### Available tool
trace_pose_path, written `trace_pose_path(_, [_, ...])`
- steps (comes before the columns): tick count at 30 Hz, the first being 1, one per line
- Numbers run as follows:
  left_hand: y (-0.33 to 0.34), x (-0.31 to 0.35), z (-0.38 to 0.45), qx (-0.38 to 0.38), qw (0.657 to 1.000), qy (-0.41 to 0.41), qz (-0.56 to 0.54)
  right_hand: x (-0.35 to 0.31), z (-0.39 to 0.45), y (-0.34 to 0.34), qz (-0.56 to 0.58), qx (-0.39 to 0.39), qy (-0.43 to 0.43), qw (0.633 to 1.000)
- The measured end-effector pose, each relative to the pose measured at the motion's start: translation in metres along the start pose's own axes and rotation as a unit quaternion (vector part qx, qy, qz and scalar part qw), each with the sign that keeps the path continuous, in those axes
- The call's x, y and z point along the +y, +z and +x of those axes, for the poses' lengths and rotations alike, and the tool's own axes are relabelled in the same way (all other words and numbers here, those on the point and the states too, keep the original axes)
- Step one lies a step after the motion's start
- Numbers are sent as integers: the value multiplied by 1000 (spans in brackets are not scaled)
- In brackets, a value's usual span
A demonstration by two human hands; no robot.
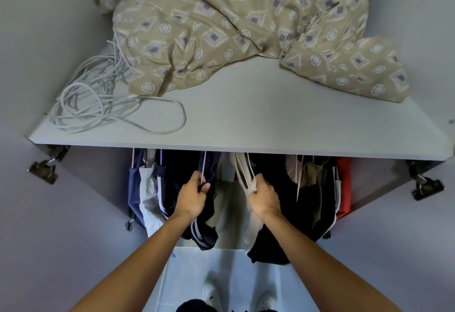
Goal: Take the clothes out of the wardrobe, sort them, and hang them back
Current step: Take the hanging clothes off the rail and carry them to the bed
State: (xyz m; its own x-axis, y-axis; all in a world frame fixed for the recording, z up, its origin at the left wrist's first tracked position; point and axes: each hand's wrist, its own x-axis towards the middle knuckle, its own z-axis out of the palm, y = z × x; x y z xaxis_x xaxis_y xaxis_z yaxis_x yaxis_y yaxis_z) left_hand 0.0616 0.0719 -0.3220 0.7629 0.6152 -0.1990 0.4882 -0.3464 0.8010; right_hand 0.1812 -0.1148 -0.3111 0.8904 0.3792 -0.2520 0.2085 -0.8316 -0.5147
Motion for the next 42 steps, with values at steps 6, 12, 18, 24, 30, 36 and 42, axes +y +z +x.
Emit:
trace_pose_path(6, [-2, 20, 8, 20, 999, -25, -28, -15, 18, -5, 163, -41, 93, 981])
trace_pose_path(12, [-7, 40, 0, 74, 995, 53, -30, -30, 10, -5, 177, 37, -19, 983])
trace_pose_path(18, [-14, 42, -31, 99, 984, 117, -87, -43, -36, -6, 226, 103, -78, 966])
trace_pose_path(24, [-17, 14, -94, 96, 984, 101, -110, -31, -87, 9, 257, 75, -104, 958])
trace_pose_path(30, [-20, -12, -172, 87, 988, 54, -117, -13, -137, 21, 295, 23, -117, 948])
trace_pose_path(36, [-19, -35, -282, 113, 984, 1, -139, 13, -218, 49, 309, -94, -176, 930])
trace_pose_path(42, [-31, -77, -397, 193, 976, -74, -72, 22, -305, 100, 258, -206, -214, 920])
